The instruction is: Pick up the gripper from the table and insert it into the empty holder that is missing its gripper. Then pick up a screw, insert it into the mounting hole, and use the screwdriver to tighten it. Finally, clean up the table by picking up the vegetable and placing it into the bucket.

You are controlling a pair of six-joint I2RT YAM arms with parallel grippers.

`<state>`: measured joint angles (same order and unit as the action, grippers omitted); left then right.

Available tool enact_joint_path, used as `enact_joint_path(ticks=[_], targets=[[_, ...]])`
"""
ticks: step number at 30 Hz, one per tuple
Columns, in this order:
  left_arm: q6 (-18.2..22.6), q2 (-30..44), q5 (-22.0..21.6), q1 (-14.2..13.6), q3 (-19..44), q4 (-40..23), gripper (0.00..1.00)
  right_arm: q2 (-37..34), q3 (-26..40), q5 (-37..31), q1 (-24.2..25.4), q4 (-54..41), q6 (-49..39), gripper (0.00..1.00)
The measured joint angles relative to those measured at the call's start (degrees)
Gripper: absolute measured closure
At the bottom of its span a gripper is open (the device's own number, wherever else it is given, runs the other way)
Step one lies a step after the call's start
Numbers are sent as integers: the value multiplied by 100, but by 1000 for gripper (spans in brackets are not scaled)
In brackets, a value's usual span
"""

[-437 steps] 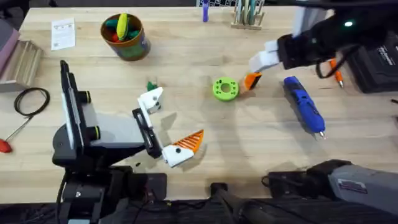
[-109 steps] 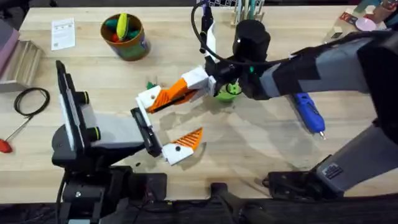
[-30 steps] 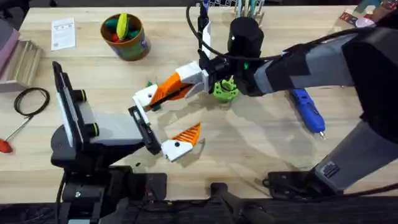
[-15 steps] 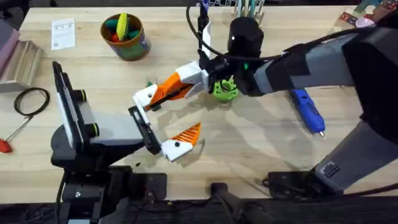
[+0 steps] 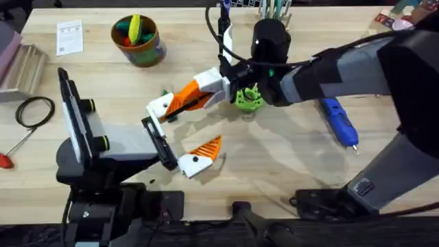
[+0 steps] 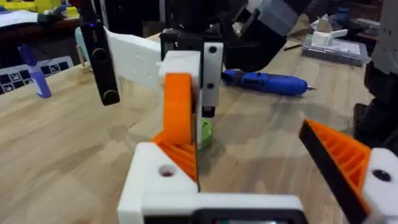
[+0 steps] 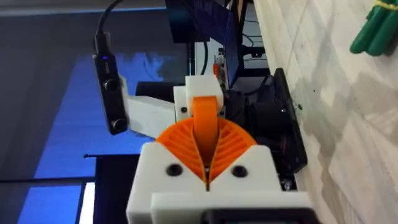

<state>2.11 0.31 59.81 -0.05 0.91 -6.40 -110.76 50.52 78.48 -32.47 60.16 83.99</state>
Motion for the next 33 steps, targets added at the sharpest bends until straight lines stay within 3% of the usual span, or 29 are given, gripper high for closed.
enact_joint_path(ticks=[33], targets=[[2,1,0,0,0,-1,15,0,0,-2,0,0,-90,993]])
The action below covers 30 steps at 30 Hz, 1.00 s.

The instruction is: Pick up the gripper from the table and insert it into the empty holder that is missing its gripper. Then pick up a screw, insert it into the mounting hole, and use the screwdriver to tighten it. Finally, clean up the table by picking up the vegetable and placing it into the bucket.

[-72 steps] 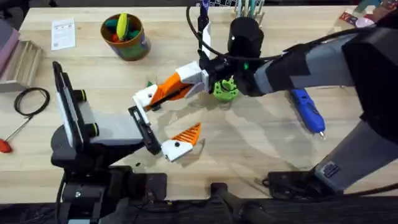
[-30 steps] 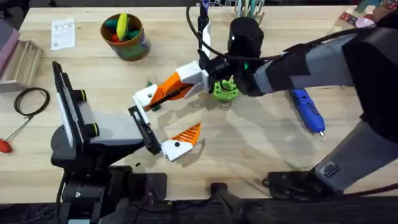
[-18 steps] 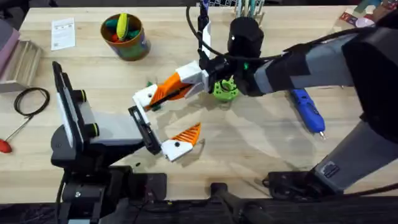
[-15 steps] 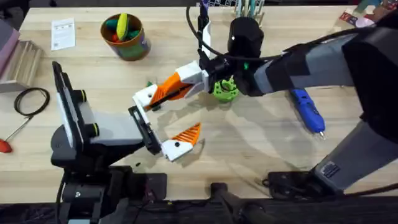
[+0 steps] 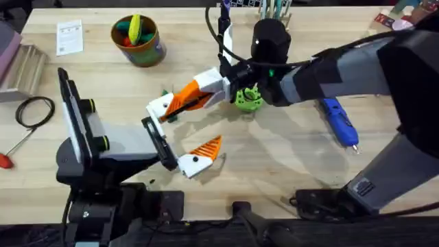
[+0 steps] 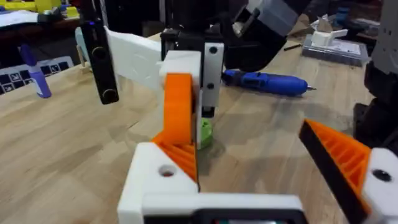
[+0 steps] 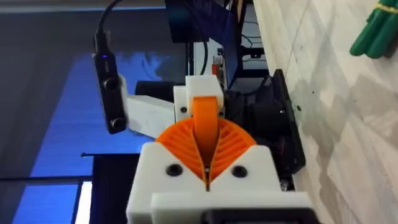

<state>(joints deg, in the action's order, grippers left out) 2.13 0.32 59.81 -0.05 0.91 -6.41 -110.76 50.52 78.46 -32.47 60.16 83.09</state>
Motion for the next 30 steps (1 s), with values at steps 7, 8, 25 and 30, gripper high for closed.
enact_joint_path(ticks=[7,8,25,30], targets=[[0,0,0,0,0,2,15,0,0,0,0,2,2,993],[1,-1,-2,0,0,2,15,0,0,-1,0,-6,14,945],[48,0,326,-35,0,-29,15,-1,0,-317,-25,-19,-156,163],[50,-2,341,-35,0,-31,13,123,0,-349,173,-210,-536,161]])
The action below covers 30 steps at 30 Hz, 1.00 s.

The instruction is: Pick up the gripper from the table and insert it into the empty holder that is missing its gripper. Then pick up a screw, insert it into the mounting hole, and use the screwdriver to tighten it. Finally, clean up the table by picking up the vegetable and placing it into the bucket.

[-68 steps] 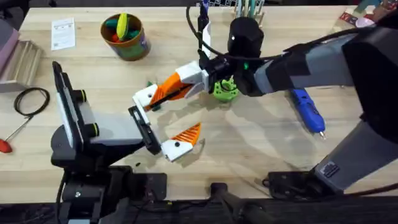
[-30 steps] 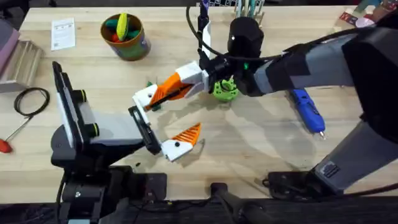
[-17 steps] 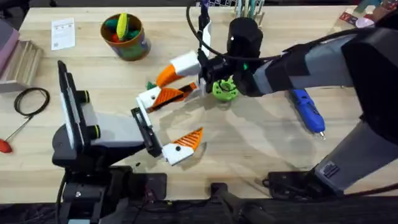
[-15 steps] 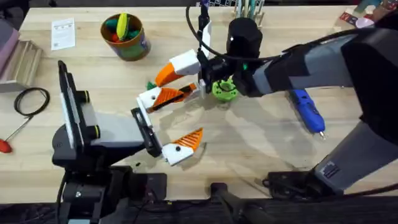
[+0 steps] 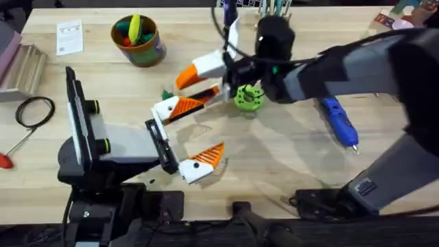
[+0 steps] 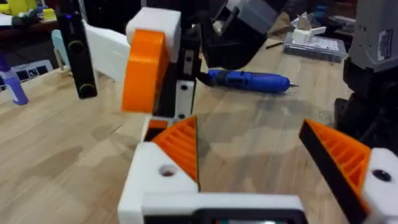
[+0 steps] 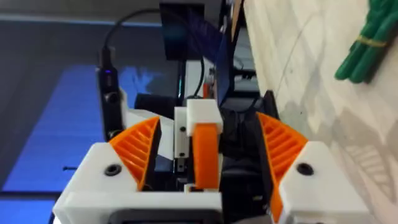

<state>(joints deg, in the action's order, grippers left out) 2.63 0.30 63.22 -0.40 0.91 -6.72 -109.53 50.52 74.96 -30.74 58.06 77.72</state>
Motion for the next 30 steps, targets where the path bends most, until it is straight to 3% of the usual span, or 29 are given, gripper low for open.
enact_joint_path(ticks=[3,8,14,18,25,26,30], targets=[[0,0,2,0,0,0,15,472,0,-95,279,-783,-442,161],[13,0,0,0,0,0,15,1597,4,-686,770,-3227,-1779,159],[17,0,2,0,0,0,14,2722,331,-2585,970,-7027,-3607,158],[17,0,2,0,0,0,15,3137,1083,-4199,913,-8956,-4627,155],[17,2,2,0,0,0,15,3195,2349,-6551,292,-10729,-5842,158],[17,1,2,0,0,0,15,2781,3071,-7521,-161,-11382,-6279,160],[17,0,2,0,0,0,15,2149,3593,-7901,-312,-11792,-6396,169]])
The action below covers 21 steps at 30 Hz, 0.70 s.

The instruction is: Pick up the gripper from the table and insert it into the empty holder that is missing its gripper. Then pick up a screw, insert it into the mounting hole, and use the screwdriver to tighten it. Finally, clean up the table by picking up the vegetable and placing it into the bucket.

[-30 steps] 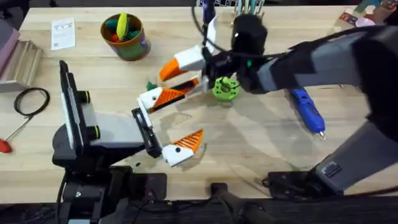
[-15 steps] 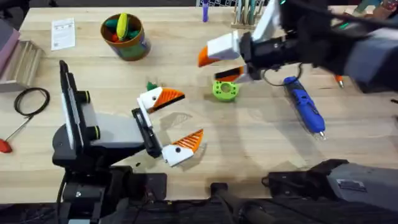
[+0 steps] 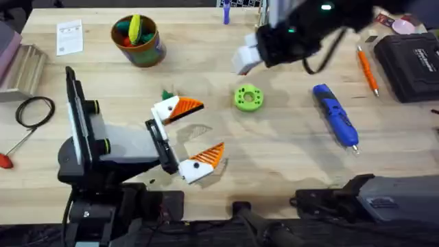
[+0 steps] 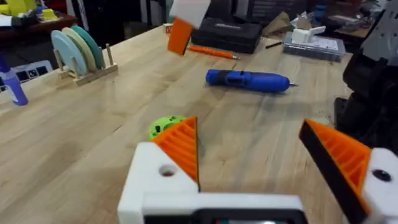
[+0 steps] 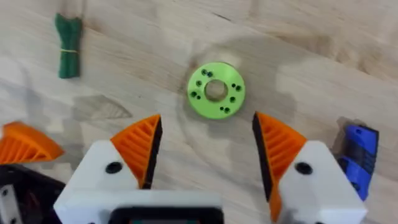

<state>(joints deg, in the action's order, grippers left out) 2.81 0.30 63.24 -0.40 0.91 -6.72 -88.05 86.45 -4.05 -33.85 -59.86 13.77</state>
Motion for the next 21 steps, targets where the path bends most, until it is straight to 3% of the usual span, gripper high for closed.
enact_joint_path(ticks=[7,21], targets=[[0,0,0,0,0,0,15,-761,179,-227,-43,-17,-58,177],[0,0,0,0,0,0,15,-983,159,-261,-43,136,125,177]])
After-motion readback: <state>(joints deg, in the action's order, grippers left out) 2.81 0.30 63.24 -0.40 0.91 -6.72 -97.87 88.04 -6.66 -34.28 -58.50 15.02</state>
